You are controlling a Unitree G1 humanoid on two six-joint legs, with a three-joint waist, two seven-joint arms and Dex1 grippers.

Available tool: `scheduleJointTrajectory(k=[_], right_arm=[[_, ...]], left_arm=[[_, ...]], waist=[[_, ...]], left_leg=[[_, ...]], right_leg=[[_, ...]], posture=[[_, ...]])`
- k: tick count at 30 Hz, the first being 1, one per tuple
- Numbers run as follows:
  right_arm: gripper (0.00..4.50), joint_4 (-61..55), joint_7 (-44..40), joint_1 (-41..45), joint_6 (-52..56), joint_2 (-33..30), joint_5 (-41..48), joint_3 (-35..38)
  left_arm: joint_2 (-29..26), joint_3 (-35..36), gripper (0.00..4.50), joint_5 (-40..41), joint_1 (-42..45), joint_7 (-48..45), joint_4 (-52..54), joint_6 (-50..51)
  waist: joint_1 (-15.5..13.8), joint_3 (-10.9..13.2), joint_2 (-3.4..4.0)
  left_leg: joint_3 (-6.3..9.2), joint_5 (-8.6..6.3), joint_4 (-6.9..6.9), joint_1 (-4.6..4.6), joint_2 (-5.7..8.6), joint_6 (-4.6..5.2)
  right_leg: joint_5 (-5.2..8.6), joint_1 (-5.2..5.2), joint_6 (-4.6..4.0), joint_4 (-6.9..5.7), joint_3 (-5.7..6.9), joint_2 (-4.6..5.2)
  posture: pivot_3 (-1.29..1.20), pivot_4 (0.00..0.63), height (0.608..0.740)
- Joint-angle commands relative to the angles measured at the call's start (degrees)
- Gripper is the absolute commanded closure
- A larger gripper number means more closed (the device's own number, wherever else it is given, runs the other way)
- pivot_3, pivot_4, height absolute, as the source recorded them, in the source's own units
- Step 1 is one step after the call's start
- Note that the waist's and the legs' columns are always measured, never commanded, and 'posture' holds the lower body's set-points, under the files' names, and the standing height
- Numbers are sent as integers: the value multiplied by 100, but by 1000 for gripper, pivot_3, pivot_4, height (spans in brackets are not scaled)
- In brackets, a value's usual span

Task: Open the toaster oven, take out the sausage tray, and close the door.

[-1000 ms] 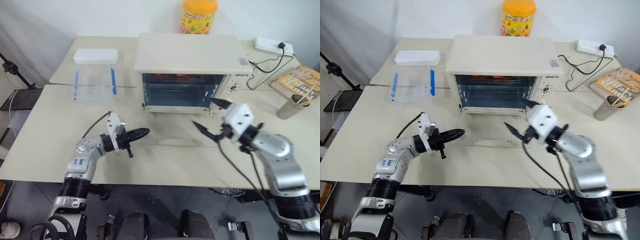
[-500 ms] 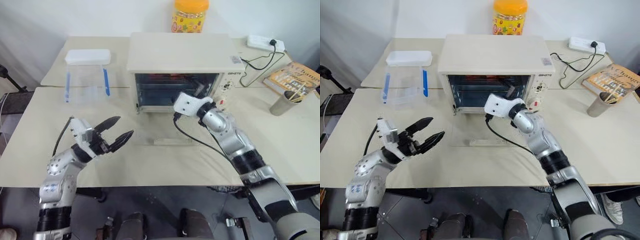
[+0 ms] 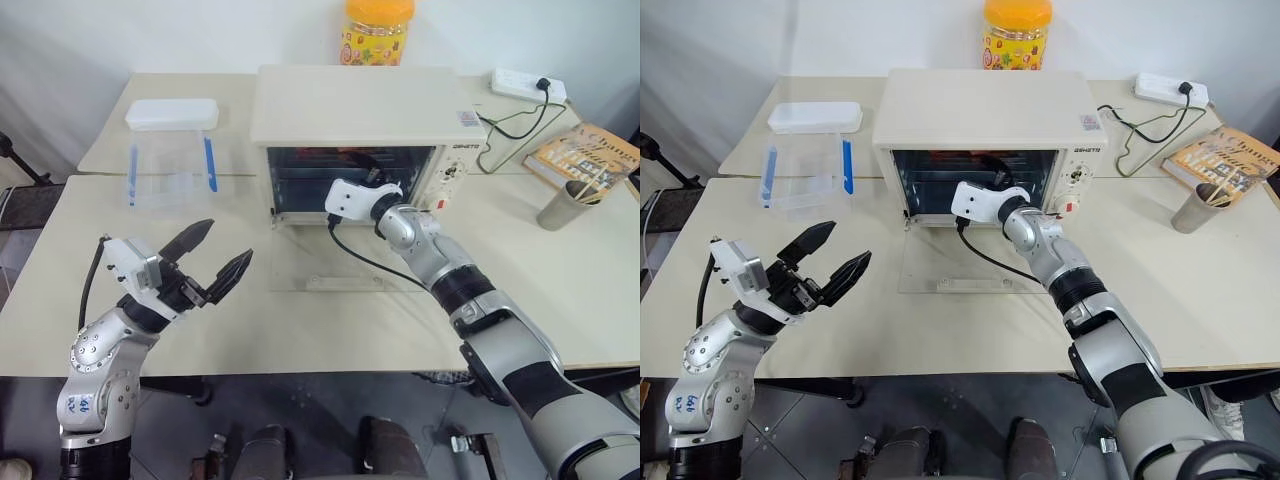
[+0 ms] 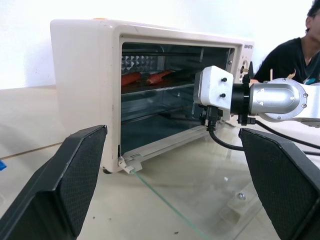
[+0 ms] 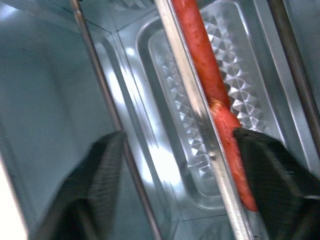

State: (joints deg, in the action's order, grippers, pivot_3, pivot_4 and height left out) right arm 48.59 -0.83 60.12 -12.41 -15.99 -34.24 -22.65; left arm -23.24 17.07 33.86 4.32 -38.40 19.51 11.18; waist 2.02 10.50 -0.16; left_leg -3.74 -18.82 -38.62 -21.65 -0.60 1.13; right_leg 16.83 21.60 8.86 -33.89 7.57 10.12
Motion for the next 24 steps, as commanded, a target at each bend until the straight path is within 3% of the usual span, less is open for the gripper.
scheduleJointTrajectory(k=[1,6,13,24], right_arm=[[2570,3,172,160,-63,1,-59,-11],[4207,-60,301,203,-3,-103,-167,-6],[4207,-516,138,224,-72,-318,-216,7],[4388,-1193,-206,134,-40,-618,-562,-95]], left_arm=[[-57,-145,0,78,323,-194,-161,-70],[-116,-332,0,45,885,-475,-765,-14],[33,-732,0,-70,1823,-761,-1666,-34],[89,-865,0,-192,2327,-934,-2211,-122]], waist=[[4,0,0],[13,-2,-2],[-21,-2,-3],[-18,-1,-2]], left_leg=[[-3,0,0,0,0,0],[-8,-2,-4,2,2,-6],[-6,-2,-8,-3,-12,-18],[-8,-2,9,-21,-10,-18]], right_leg=[[0,0,-1,1,-1,-1],[1,0,-3,3,-4,-19],[1,-1,-11,4,-4,-40],[1,13,-11,5,5,-42]], posture=[[0,150,740],[0,150,740],[0,150,740],[0,150,740]])
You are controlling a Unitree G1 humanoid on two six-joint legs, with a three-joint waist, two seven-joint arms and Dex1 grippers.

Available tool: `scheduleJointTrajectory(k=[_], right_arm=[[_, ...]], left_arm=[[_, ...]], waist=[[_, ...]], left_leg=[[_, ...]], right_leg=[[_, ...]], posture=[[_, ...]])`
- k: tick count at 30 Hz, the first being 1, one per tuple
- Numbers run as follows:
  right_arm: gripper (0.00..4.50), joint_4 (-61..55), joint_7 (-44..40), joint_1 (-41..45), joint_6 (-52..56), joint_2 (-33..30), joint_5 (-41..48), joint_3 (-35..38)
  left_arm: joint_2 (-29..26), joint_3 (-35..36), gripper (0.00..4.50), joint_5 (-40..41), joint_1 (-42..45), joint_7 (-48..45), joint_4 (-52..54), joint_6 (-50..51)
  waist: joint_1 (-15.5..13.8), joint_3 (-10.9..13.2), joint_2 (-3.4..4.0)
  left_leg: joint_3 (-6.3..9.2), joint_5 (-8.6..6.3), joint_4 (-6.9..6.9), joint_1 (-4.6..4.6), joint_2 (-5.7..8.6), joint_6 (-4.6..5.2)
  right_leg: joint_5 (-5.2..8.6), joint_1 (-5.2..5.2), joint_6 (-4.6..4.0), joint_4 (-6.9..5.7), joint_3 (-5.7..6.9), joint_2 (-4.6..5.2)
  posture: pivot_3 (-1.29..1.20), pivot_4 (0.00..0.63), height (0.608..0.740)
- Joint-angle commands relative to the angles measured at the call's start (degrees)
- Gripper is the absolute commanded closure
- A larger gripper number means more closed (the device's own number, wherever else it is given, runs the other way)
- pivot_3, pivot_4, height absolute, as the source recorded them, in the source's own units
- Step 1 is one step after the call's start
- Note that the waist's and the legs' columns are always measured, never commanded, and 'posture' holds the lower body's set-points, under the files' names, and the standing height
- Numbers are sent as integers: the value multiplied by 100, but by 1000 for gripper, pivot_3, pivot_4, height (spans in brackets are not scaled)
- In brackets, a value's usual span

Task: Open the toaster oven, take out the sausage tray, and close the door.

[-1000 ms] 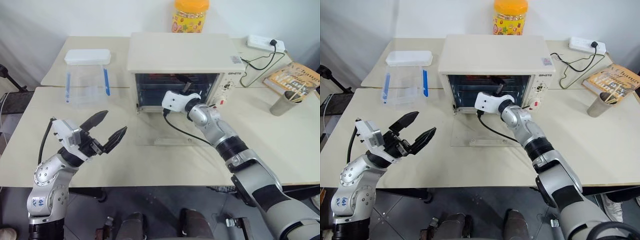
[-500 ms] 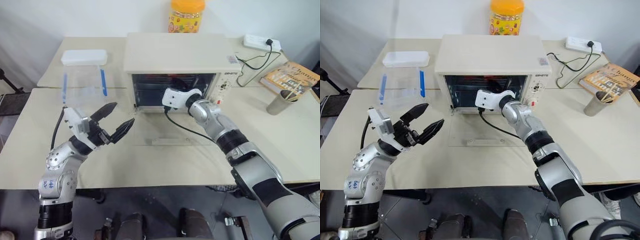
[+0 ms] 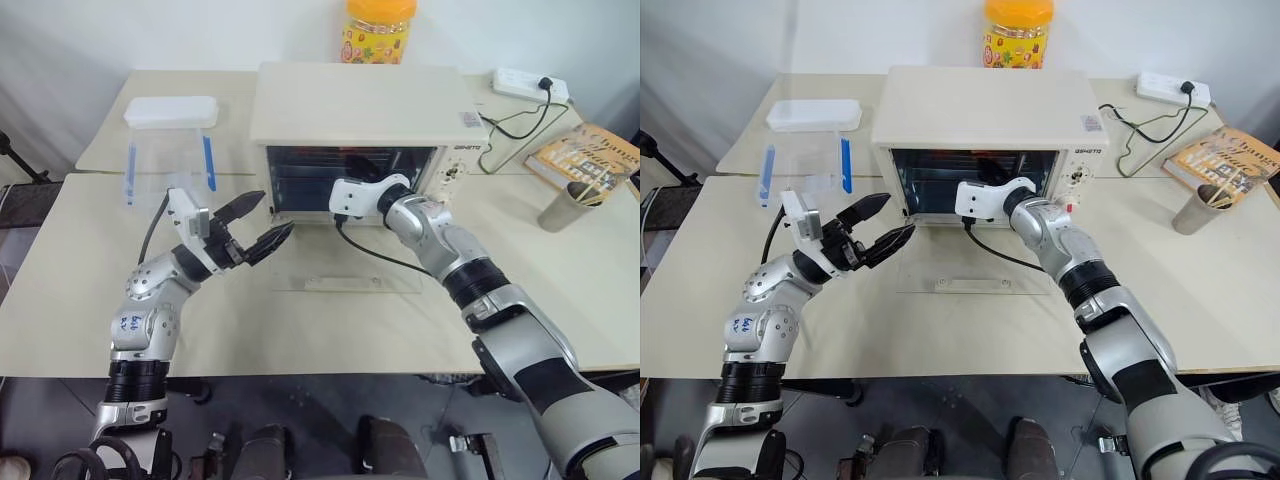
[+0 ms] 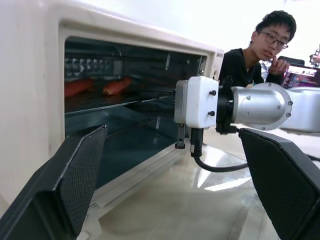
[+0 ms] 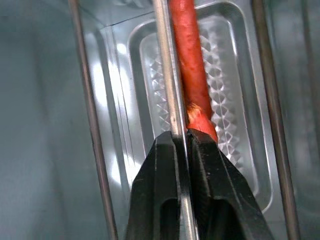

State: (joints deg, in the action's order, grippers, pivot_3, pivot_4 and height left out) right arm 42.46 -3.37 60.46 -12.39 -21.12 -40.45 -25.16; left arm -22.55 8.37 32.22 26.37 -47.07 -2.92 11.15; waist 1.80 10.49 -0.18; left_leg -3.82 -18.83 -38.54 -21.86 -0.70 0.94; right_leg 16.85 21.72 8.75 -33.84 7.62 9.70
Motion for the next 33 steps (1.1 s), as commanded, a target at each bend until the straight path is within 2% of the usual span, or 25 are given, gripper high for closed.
scheduleJointTrajectory(k=[1,5,18,33], right_arm=[[4388,-669,-27,70,-42,-121,48,147],[4388,-1044,-298,-59,-95,-208,23,125],[4388,-1773,-719,-300,-190,-410,53,205],[4388,-4007,-1617,-1773,245,-868,281,633]], left_arm=[[25,5,0,-29,139,-67,24,-113],[47,4,0,-42,299,-55,-109,-92],[96,141,0,-52,995,-214,-877,-216],[-2,229,0,-105,1677,-591,-1704,-245]], waist=[[9,0,0],[20,0,0],[24,0,0],[-19,0,0]], left_leg=[[1,0,-6,-15,0,0],[0,1,-21,-60,-2,-1],[-26,2,-25,-69,-4,-3],[-38,2,-53,-72,-5,-2]], right_leg=[[0,13,0,-1,1,0],[0,71,0,-18,-4,-1],[0,79,0,-22,-1,-3],[0,76,0,-29,-6,-3]], posture=[[0,150,740],[0,150,740],[0,150,740],[0,150,740]])
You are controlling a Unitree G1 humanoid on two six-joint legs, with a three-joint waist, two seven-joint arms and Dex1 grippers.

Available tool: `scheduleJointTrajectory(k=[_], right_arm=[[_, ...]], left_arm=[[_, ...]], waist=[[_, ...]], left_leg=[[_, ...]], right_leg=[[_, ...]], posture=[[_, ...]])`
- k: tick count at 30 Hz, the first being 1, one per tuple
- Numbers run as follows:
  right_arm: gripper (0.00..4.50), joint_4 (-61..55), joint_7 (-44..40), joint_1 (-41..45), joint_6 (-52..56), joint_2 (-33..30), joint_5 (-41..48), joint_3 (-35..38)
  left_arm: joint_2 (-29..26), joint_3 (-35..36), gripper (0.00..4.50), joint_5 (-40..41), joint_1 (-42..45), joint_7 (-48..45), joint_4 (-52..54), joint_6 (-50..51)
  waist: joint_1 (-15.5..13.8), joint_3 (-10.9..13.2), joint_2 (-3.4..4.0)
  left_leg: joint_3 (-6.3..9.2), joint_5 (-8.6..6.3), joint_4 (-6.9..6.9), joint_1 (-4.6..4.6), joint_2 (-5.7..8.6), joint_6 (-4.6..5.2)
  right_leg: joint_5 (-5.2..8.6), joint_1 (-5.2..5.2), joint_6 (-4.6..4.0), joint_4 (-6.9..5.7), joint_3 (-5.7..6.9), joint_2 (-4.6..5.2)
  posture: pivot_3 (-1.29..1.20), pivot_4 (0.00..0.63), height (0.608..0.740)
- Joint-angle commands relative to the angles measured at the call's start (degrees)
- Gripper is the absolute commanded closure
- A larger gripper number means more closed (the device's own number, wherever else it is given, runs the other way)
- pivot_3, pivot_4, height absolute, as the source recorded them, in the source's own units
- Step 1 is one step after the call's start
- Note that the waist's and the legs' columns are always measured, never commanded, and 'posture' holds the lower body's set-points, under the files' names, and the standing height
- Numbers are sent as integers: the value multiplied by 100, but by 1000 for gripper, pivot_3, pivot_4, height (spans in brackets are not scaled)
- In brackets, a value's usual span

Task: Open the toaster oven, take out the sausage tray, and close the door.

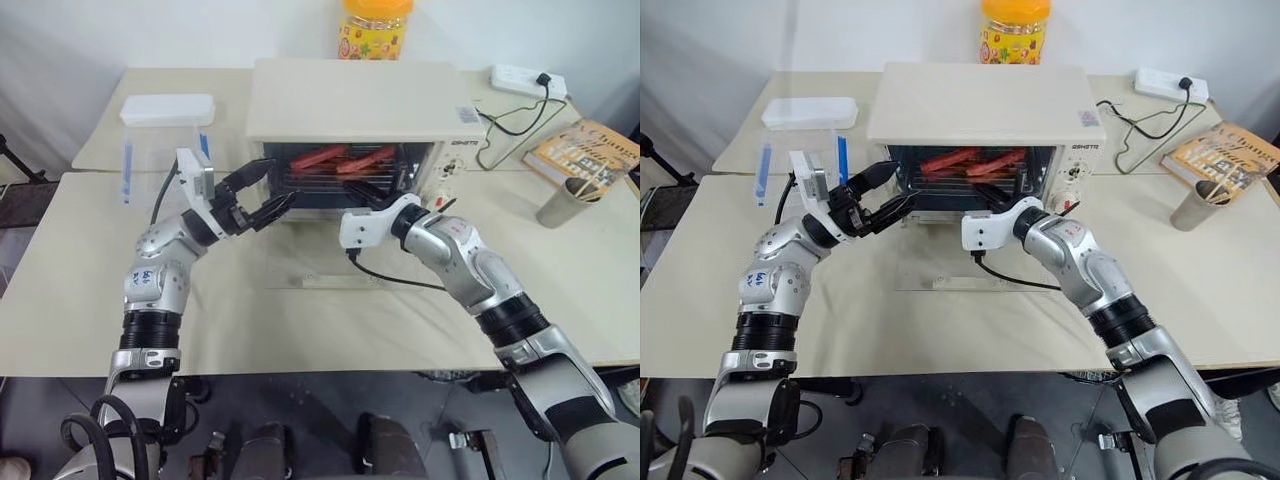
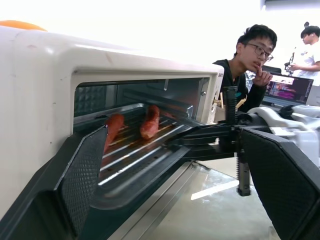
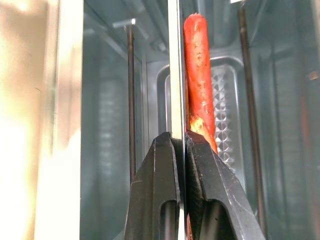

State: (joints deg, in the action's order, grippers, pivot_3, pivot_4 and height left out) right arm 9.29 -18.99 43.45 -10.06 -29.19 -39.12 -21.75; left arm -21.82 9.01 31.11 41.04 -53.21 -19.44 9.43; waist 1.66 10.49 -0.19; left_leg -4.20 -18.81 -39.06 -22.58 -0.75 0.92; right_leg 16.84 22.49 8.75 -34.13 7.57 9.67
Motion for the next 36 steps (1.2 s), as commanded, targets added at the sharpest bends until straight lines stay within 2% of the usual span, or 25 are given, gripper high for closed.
scheduleJointTrajectory(k=[1,8,14,20,24,28,31,36], right_arm=[[4388,-925,-125,-260,64,-102,158,340],[4388,-1978,-406,-1124,300,-183,137,556],[4388,-2624,-461,-2010,203,-526,72,815],[4388,-3033,-422,-2639,-82,-879,175,1181],[4388,-3126,-422,-2777,-205,-930,176,1247],[4388,-3151,-352,-2803,-482,-962,252,1309],[4388,-3161,-305,-2894,-771,-973,274,1301],[4388,-3076,-302,-2880,-1092,-978,322,1263]], left_arm=[[-79,159,0,1,227,7,-88,-50],[-71,135,0,-43,305,-36,-268,-41],[-111,147,0,-48,302,-89,-344,-4],[-349,164,0,271,25,-556,69,387],[-697,189,0,563,-299,-863,445,1170],[-1101,340,0,945,-670,-720,902,2296],[-1205,527,0,1439,-896,-132,1381,3470],[-844,798,0,2169,-905,1284,1856,5155]], waist=[[-9,0,0],[-29,0,0],[-134,-1,-1],[-166,-1,-2],[-164,-1,-2],[-158,-1,-2],[-157,-1,-2],[-166,-1,-2]], left_leg=[[-1,0,-1,0,0,0],[2,0,-2,0,1,0],[0,0,-6,0,2,0],[-3,0,-13,2,2,1],[-3,0,-12,4,0,1],[-2,0,-12,5,0,1],[1,0,-12,7,-3,1],[40,0,-13,13,-2,1]], right_leg=[[0,0,0,0,0,0],[0,0,0,-3,1,0],[0,-2,0,-3,-2,0],[-2,-5,-4,-4,-5,0],[-2,-4,-4,-5,-4,0],[-2,-5,-4,-5,-7,0],[-2,-5,-4,-7,-8,0],[-2,-8,-4,-11,-24,0]], posture=[[0,150,740],[0,150,740],[0,150,740],[0,150,740],[0,150,740],[0,150,740],[0,150,740],[0,150,740]])
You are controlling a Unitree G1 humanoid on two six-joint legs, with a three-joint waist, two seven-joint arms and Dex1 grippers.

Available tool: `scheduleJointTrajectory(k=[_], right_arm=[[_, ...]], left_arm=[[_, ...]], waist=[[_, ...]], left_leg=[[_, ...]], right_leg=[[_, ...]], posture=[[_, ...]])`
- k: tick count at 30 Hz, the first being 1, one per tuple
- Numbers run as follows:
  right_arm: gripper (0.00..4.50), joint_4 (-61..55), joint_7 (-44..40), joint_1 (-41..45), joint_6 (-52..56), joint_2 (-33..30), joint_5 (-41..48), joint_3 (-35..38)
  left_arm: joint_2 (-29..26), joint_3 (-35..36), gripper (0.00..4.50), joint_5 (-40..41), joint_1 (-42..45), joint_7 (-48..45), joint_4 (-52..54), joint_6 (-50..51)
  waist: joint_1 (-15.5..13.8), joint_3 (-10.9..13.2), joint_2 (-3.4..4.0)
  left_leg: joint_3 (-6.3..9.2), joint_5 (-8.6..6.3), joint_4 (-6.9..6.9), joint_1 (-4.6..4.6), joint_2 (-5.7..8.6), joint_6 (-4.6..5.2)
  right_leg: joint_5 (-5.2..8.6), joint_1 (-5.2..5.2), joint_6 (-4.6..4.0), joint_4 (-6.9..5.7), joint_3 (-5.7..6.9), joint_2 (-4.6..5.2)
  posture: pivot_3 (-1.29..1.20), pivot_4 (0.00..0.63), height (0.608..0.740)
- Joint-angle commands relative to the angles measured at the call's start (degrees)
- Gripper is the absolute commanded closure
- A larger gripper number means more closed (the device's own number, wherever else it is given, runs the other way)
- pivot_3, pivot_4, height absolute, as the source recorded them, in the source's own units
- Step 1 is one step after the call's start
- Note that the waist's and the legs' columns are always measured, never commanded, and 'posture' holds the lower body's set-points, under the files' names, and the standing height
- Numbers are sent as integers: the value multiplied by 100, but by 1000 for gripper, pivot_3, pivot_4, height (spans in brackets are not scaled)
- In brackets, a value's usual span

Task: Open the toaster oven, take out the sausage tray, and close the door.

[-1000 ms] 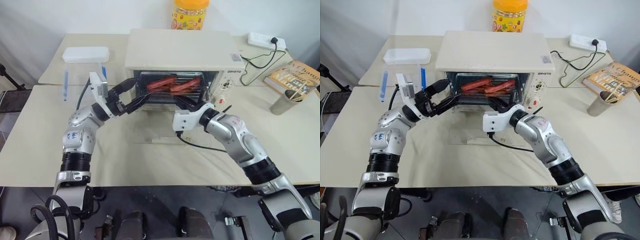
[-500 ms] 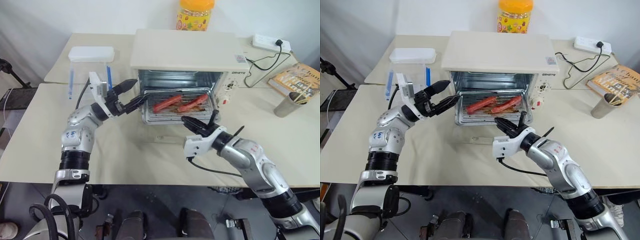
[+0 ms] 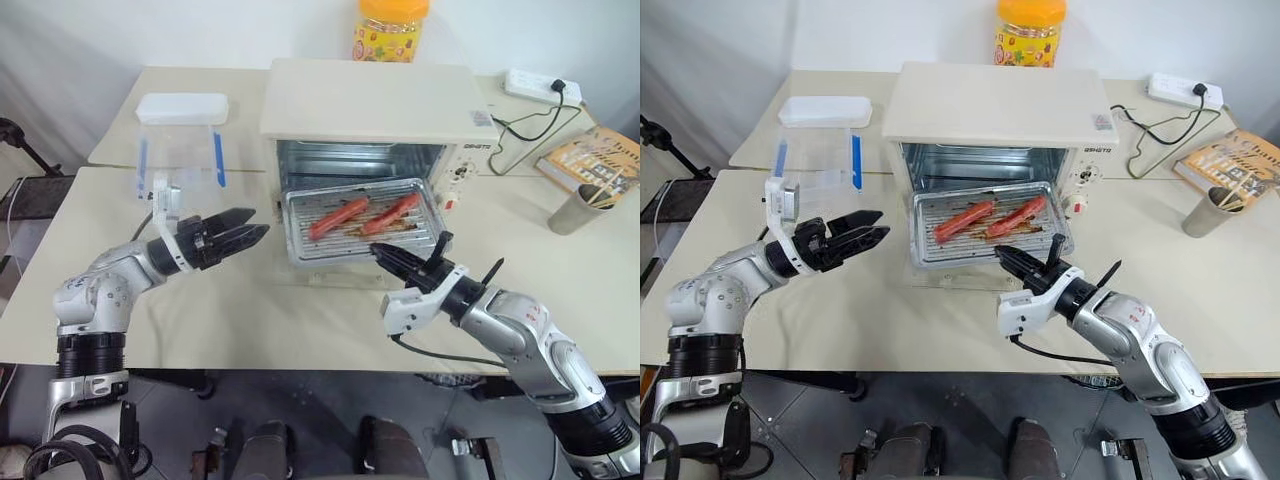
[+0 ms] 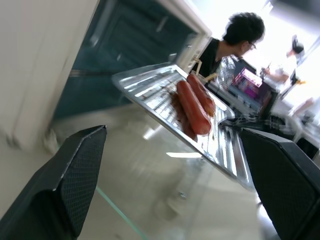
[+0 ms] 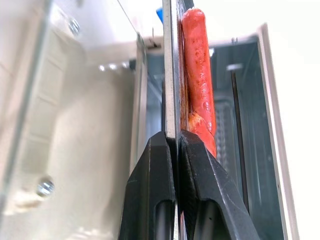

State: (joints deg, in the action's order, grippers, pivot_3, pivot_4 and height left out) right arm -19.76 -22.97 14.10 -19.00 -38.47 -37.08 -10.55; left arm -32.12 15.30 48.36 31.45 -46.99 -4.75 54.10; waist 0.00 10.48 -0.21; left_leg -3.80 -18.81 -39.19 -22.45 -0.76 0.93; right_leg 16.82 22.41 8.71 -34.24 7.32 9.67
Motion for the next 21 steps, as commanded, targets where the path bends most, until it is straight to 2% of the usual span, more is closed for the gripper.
scheduleJointTrajectory(k=[1,4,9,12,15,21], right_arm=[[4388,-151,93,73,-257,-52,126,138],[4388,-80,74,122,-390,-47,174,131],[4388,26,-39,223,-578,-39,306,55],[4388,80,-152,285,-664,-55,409,27],[4395,103,-229,313,-776,-41,487,2],[4395,157,-301,383,-881,10,529,-11]], left_arm=[[312,268,0,600,86,911,433,884],[781,780,0,1225,277,1776,348,1414],[1333,1431,0,1769,424,3274,-61,2062],[1463,1650,0,2197,500,3757,-237,2526],[1494,1706,592,2571,502,4074,-282,2918],[1573,1709,2494,3174,448,4511,-453,3174]], waist=[[1,0,0],[8,0,-1],[12,-1,-2],[12,-1,-2],[8,-1,-3],[4,-2,-4]], left_leg=[[2,0,0,6,0,0],[2,0,0,8,-1,0],[0,0,2,15,0,0],[-2,0,2,17,0,0],[-3,0,2,18,1,0],[-3,0,2,19,2,-1]], right_leg=[[0,-6,0,0,-1,0],[0,-5,0,-4,-6,0],[0,-6,0,-7,-9,0],[0,-6,0,-9,-10,0],[0,-6,0,-9,-13,0],[0,-7,0,-9,-20,0]], posture=[[0,150,740],[0,150,740],[0,150,740],[0,150,740],[0,150,740],[0,150,740]])
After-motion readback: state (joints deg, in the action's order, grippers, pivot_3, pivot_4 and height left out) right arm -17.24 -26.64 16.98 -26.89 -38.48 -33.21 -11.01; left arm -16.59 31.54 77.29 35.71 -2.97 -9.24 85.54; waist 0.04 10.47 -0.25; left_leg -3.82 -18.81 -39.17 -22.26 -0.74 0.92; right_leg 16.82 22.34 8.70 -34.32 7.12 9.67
